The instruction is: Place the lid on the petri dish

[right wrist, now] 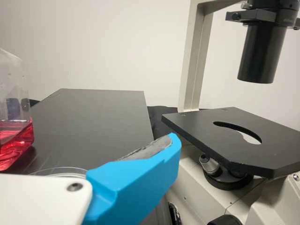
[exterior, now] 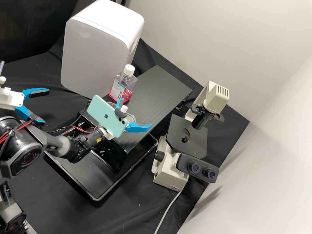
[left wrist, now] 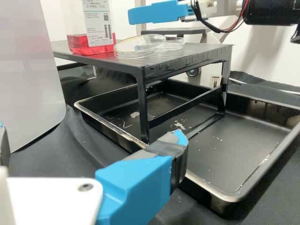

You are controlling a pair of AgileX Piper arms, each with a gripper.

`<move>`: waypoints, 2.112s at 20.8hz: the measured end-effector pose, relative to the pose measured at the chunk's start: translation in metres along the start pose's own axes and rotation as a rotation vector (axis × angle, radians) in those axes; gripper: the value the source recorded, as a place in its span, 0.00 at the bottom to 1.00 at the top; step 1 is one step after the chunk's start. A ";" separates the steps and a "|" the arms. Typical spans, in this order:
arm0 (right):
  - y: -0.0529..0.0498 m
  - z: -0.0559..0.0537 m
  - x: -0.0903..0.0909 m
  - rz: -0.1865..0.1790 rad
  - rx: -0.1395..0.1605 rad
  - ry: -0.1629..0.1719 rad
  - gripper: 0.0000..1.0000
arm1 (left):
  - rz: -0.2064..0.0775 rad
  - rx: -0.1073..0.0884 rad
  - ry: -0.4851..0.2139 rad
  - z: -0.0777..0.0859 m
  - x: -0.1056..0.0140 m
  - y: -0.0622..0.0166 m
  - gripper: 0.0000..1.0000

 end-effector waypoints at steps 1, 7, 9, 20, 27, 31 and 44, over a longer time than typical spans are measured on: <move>0.000 0.000 0.000 0.000 0.000 0.000 1.00 | 0.001 -0.002 0.004 0.000 0.000 0.0000 1.00; 0.000 0.000 0.000 0.000 0.000 0.000 1.00 | -0.004 -0.011 0.022 -0.001 0.001 -0.0018 1.00; -0.001 -0.001 -0.001 -0.001 -0.002 0.006 1.00 | -0.011 -0.012 0.023 -0.001 0.001 -0.0032 1.00; -0.030 -0.025 -0.020 -0.064 -0.099 0.115 1.00 | -0.011 -0.012 0.023 -0.001 0.001 -0.0032 1.00; -0.044 -0.030 -0.022 -0.075 -0.142 0.113 1.00 | -0.011 -0.012 0.023 -0.001 0.001 -0.0032 1.00; -0.051 -0.022 -0.018 -0.086 -0.144 0.071 1.00 | -0.011 -0.012 0.023 -0.001 0.001 -0.0032 1.00; -0.054 -0.021 -0.014 -0.073 -0.174 0.069 1.00 | -0.011 -0.012 0.023 -0.001 0.001 -0.0032 1.00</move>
